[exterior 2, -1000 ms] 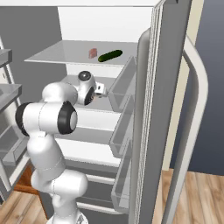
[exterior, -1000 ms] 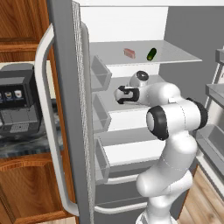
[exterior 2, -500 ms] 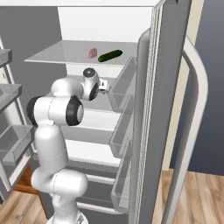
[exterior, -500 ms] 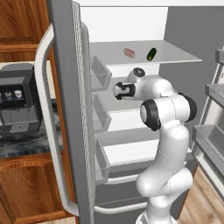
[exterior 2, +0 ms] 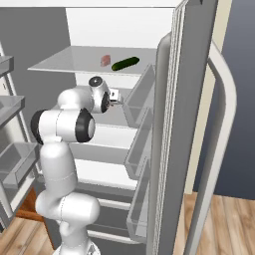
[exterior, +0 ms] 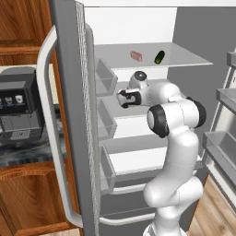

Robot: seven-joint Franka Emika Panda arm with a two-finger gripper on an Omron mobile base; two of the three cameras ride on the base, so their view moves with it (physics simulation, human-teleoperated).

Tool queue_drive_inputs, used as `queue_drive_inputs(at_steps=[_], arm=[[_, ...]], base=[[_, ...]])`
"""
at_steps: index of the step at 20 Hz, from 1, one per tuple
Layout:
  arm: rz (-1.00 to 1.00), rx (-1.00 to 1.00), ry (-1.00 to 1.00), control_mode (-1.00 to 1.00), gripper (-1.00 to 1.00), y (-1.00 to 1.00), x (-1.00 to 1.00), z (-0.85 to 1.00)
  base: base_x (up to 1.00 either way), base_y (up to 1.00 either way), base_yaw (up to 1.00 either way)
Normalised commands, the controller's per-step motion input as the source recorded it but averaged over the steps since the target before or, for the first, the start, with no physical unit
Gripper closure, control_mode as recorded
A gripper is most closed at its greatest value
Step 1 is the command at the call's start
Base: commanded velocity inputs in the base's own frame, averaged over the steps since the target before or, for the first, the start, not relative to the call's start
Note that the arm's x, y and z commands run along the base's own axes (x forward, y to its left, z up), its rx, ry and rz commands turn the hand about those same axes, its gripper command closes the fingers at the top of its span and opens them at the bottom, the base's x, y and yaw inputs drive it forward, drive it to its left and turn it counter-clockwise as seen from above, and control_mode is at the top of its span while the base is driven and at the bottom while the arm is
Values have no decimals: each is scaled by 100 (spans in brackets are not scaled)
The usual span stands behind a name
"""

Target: Take the cheese, steak, and cucumber from the fridge and place them on the plate on the dining counter to create an appetizer plate.

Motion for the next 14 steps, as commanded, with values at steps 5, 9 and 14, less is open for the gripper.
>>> queue_drive_inputs(at_steps=[5,9,14], arm=[[0,-4,0,-100,100,46,-69,-57],[0,0,-4,-100,100,14,-98,-16],[-2,4,-16,-100,100,-48,-100,17]], base=[[0,0,0],[0,0,0],[0,0,0]])
